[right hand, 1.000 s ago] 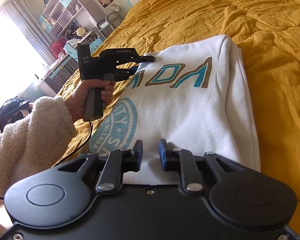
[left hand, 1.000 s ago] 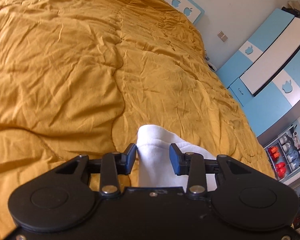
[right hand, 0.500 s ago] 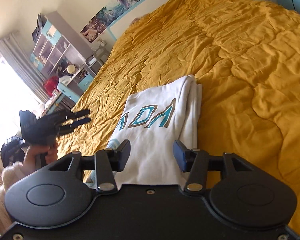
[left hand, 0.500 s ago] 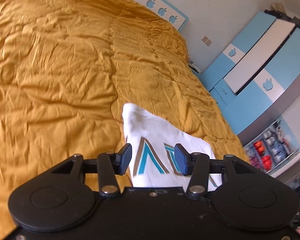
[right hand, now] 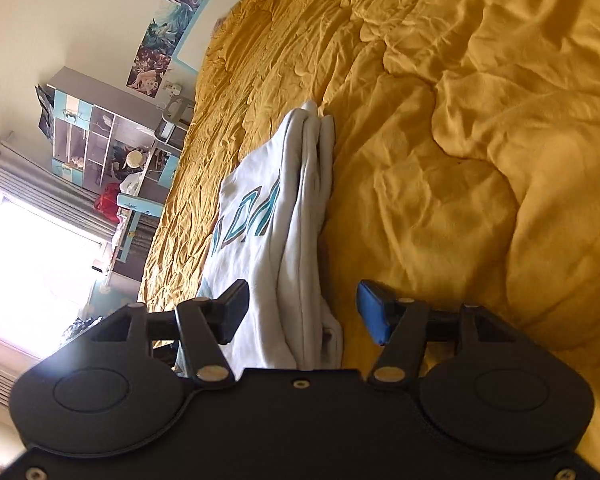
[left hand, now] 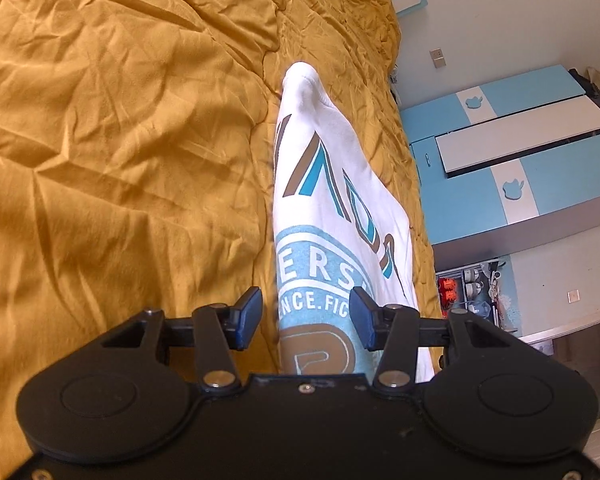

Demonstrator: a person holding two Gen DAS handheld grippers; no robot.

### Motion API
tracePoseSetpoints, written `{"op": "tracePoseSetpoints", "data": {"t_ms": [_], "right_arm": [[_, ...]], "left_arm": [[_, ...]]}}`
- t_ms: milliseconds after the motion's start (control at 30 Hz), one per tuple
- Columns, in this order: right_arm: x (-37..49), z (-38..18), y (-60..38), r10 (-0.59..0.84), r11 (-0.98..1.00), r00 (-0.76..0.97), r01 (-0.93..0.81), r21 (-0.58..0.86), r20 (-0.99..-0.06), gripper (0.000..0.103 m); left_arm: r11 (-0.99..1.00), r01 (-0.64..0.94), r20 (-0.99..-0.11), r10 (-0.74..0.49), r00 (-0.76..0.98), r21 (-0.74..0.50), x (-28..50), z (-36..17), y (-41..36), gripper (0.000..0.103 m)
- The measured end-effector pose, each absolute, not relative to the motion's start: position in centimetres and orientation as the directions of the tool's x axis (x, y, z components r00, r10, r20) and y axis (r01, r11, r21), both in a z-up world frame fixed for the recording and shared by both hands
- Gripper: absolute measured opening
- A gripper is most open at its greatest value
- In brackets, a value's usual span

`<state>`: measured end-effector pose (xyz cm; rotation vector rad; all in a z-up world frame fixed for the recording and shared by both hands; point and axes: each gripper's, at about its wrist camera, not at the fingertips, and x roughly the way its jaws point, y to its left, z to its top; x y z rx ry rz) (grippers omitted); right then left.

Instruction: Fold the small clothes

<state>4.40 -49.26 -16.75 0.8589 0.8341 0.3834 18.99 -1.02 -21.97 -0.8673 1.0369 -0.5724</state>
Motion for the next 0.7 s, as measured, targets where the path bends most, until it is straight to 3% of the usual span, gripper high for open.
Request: {"op": "tracePoseSetpoints", "data": {"t_ms": [200, 533, 700], "right_arm": [[7.3, -18.0, -48.7, 0.700, 0.511, 0.577, 0.008, 0.860, -0.422, 0.061], [10.8, -18.8, -45.3, 0.768, 0.516, 0.467, -0.046, 0.855, -0.438, 0.063], [10.3, -19.4, -46.1, 0.796, 0.468, 0.458, -0.051, 0.882, -0.395, 0.063]], "left_arm": [[0.513, 0.007, -0.472, -0.795, 0.381, -0.858, 22.4, -23.1, -2.3, 0.050], [0.460, -0.037, -0.439, -0.817, 0.375, -0.887, 28.8, -24.7, -4.0, 0.051], [0.425, -0.044, -0.406, -0.824, 0.395, -0.904, 30.9, -25.6, -4.6, 0.050]]}}
